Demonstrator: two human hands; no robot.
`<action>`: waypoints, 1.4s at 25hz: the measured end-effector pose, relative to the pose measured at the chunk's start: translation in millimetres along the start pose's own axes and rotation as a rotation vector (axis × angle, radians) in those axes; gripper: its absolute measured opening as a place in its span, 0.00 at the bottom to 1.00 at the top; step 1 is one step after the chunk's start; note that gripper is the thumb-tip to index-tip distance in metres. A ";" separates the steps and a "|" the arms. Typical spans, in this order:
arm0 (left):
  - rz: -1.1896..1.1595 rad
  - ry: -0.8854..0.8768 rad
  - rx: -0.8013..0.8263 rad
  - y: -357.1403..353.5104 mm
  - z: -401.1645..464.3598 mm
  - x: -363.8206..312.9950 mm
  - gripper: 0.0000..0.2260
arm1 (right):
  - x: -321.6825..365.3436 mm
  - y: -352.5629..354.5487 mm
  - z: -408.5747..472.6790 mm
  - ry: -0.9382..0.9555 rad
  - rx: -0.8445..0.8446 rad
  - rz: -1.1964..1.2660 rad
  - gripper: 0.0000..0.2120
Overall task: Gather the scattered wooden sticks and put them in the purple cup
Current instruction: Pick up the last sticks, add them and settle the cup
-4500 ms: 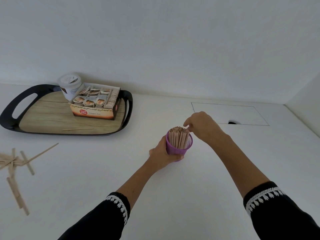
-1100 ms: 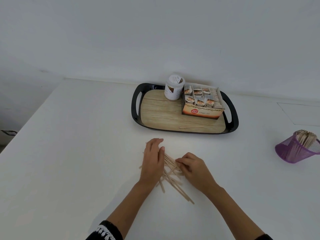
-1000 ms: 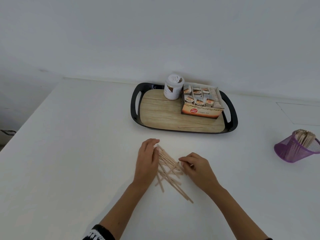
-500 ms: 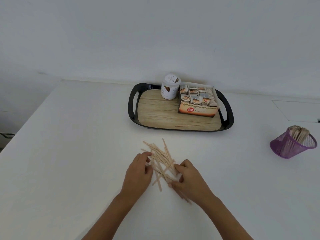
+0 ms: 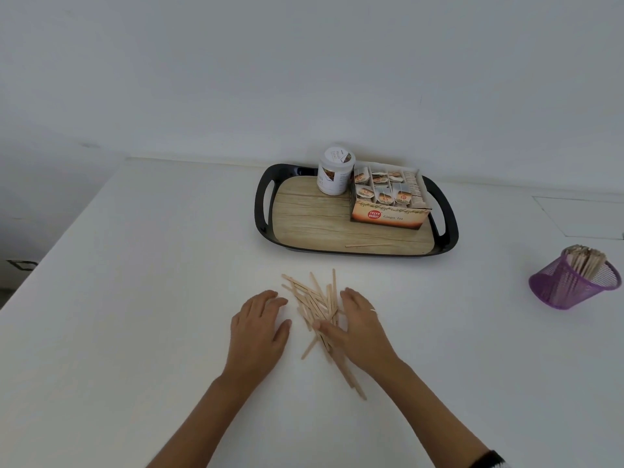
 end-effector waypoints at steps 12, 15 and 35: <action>0.095 -0.001 -0.002 -5.9 -1.5 3.6 0.13 | 42.9 -4.3 5.5 0.315 -0.221 -0.538 0.19; 0.091 0.002 0.001 -5.4 -1.3 4.3 0.13 | 50.8 -1.2 6.6 0.267 -0.170 -0.596 0.18; 0.290 0.137 0.134 -19.3 0.7 10.9 0.27 | 37.3 -7.1 29.8 0.066 -0.057 -0.595 0.17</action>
Point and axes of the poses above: each hand's wrist, its own z-axis towards the middle knuckle, its own y-axis out of the back of the hand, x = y × z, the point moved 3 cm from there along z, towards the middle knuckle, and after that the axes turned 12 degrees about -z, right-handed, at the moved point
